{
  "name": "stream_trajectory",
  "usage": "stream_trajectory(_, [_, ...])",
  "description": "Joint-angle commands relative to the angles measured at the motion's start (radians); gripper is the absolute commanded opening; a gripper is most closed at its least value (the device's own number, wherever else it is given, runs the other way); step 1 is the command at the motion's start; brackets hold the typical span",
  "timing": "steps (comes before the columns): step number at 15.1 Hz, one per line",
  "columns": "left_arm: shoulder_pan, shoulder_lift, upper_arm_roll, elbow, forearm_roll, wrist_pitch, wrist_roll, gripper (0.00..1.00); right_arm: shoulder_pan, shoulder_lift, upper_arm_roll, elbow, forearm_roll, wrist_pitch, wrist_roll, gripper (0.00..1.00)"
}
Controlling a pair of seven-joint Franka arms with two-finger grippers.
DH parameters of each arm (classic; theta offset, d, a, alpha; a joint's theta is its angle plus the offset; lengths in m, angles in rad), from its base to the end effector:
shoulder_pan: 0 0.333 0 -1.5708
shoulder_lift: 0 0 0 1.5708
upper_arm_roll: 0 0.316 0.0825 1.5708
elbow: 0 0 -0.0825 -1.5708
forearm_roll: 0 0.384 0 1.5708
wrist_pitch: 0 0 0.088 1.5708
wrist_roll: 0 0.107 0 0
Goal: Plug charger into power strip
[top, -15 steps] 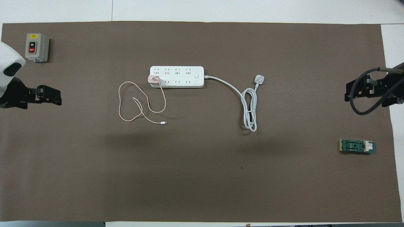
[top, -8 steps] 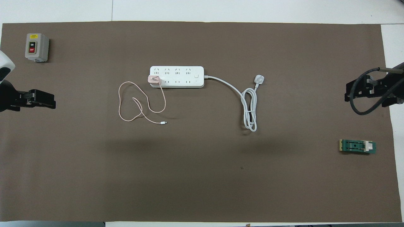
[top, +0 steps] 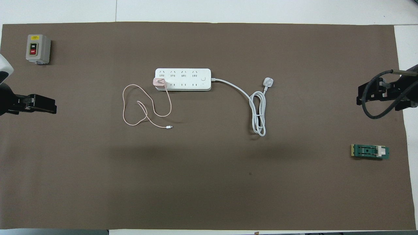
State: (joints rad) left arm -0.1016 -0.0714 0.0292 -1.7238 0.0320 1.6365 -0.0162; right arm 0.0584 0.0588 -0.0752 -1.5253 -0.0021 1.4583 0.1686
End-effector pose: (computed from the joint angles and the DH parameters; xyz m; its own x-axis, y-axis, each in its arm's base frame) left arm 0.5344 -0.0350 0.5966 0.9982 -0.0584 -0.0155 -0.0588 -0.9978 -0.0301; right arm 0.5598 -0.0084 0.6039 0.9751 -0.1849 -0.1224 -0.1829 -0.9828 0.0274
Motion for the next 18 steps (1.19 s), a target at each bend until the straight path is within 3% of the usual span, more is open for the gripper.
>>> stream_trajectory(1, [-0.015,0.005,0.011,0.012,-0.006,-0.023,-0.011,1.00,-0.015,-0.011,0.012,-0.004,-0.013,-0.012,-0.015,1.00])
stream_trajectory(18, [-0.004,0.064,0.005,0.089,-0.038,-0.076,0.057,1.00,-0.015,-0.011,0.012,-0.004,-0.013,-0.012,-0.015,1.00])
